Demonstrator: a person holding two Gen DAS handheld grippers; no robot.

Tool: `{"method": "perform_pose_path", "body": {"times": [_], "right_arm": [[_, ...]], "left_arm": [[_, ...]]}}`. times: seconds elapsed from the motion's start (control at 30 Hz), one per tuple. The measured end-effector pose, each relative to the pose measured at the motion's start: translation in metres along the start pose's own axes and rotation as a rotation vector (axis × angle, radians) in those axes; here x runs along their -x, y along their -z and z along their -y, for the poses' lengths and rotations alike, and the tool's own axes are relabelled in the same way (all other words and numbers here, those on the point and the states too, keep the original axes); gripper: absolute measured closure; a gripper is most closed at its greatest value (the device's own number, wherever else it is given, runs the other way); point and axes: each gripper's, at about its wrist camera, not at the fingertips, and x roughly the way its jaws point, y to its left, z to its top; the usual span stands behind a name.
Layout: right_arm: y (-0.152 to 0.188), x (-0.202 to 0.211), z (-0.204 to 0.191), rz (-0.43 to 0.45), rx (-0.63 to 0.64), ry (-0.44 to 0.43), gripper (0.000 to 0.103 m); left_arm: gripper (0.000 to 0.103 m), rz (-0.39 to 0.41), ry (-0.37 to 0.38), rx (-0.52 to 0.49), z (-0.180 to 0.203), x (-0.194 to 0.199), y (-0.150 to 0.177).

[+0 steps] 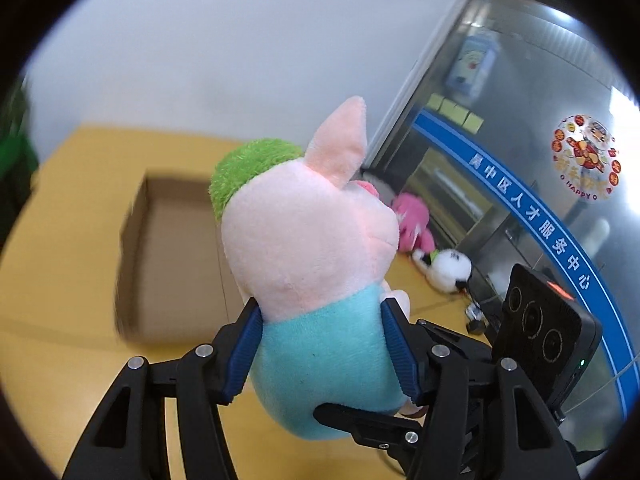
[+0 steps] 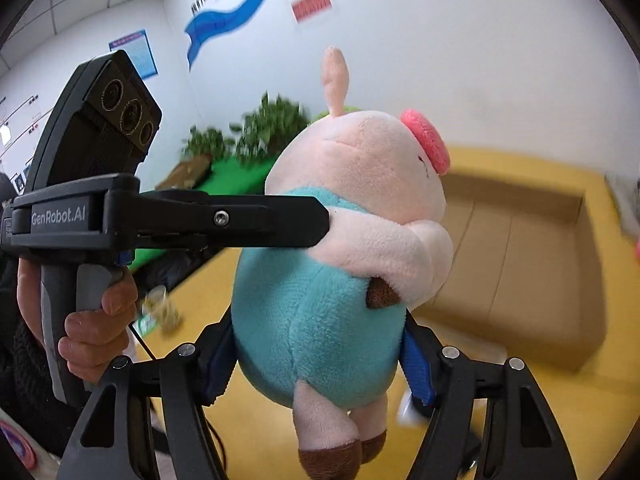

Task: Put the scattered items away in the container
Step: 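Lift the plush pig with both grippers and carry it over the box, then lower the held plush pig into the cardboard box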

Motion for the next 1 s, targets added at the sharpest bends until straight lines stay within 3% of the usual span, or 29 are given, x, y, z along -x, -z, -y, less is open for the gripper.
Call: {"method": "perform_pose_path", "body": {"times": [0.2,0.43,0.6,0.77,1.0], "right_arm": [[-0.096,0.002,0.018,0.076,0.029,0.021,0.029],[-0.158,-0.051,0.053,0.062,-0.008,0.019,0.029],[-0.168,-0.118,0.095,-0.014,-0.076,-0.001,0.029],[-0.16,-0.197,0.141,-0.106,-0.149,-0.031,0.029],[-0.119,-0.302,0.197,-0.239,-0.289,-0.066,0.029]], "left_arm": [[0.044,0.035,-0.02,-0.136,0.01,0.005,-0.094],[0.044,-0.005,-0.092,-0.182,-0.014,-0.039,-0.155],[0.044,-0.074,-0.106,-0.108,-0.07,-0.093,-0.173],[0.044,-0.164,-0.124,-0.037,-0.136,-0.152,-0.171],[0.044,-0.317,-0.141,0.05,-0.219,-0.237,-0.148]]}}
